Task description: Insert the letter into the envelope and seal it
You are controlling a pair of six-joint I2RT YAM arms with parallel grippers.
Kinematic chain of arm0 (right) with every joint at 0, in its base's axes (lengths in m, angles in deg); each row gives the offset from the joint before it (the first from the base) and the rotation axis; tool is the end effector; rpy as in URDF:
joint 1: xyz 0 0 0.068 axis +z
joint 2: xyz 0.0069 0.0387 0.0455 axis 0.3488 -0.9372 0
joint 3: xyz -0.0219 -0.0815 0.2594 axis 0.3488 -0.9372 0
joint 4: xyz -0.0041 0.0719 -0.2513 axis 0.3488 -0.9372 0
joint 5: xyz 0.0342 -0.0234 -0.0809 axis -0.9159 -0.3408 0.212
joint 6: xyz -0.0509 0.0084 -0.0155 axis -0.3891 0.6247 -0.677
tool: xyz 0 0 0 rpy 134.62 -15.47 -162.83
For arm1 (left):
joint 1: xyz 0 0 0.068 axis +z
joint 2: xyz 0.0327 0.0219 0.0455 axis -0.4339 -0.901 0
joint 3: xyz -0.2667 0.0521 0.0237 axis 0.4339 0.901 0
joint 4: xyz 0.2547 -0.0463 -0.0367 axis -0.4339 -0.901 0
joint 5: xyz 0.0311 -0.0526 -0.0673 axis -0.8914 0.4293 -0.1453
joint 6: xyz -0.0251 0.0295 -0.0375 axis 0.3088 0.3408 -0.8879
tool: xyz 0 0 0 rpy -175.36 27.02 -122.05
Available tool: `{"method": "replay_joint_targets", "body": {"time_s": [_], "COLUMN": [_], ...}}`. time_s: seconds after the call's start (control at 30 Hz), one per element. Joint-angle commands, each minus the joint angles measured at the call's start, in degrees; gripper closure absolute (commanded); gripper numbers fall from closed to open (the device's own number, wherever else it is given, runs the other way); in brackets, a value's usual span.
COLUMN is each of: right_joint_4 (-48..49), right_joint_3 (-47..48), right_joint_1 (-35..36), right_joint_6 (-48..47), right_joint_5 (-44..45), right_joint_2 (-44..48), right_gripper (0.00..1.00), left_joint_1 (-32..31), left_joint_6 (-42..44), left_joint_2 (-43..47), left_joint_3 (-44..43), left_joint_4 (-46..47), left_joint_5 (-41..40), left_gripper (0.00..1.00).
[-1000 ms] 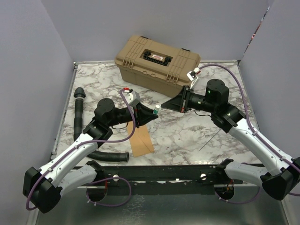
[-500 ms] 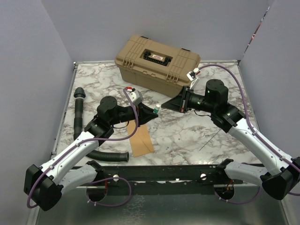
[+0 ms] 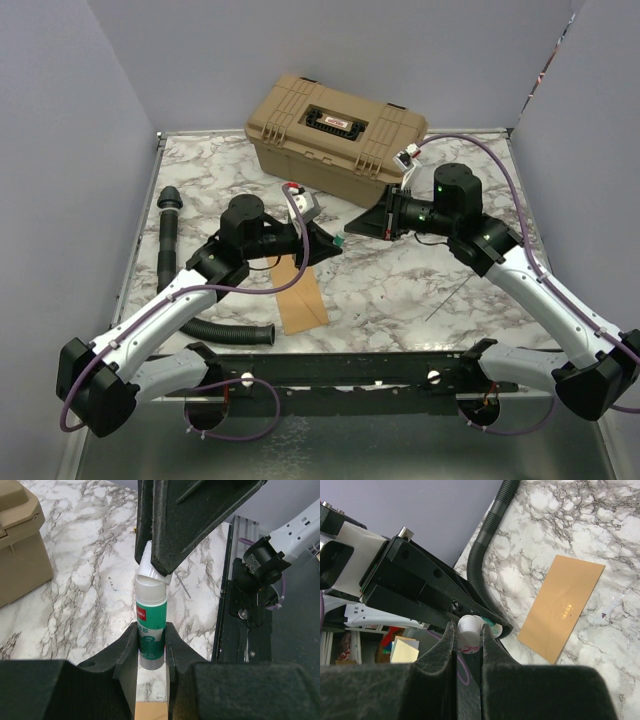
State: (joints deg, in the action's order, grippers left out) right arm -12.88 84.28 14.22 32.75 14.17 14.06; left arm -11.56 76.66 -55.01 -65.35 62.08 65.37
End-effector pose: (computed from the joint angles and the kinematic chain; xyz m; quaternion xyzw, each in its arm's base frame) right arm 0.1989 0.1603 0.3807 -0.1466 0.7752 0.5156 0.3343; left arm 0.1781 -0.1638 0.3349 0.4140 0.6251 -0.4540 0.4814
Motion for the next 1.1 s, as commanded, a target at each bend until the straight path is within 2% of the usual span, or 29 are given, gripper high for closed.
{"method": "replay_joint_targets", "body": {"time_s": [0.0, 0.47, 0.7, 1.07], "right_joint_4": [-4.75, -8.68, -9.90, -17.39], "right_joint_3": [2.27, 1.09, -0.10, 3.18], "right_joint_1": [0.27, 0.34, 0.29, 0.35], "right_joint_6": [-2.50, -6.80, -8.13, -10.45], "right_joint_5": [-2.05, -2.60, -1.87, 1.47], "right_joint_2": [-0.82, -2.46, -3.76, -8.18], "right_gripper": [1.00, 1.00, 1.00, 1.00], "left_joint_1": [-0.83, -1.61, -1.58, -2.09], "left_joint_6": [5.52, 12.01, 14.51, 19.96], "left_joint_2": [-1.57, -7.87, -10.06, -13.71], "left_joint_3": [-4.09, -9.77, -11.04, -13.35], "left_joint_4": [-5.61, -15.96, -18.91, -24.96], "left_joint_5": [1.14, 2.10, 0.57, -3.42], "left_gripper": [1.00, 1.00, 1.00, 1.00]}}
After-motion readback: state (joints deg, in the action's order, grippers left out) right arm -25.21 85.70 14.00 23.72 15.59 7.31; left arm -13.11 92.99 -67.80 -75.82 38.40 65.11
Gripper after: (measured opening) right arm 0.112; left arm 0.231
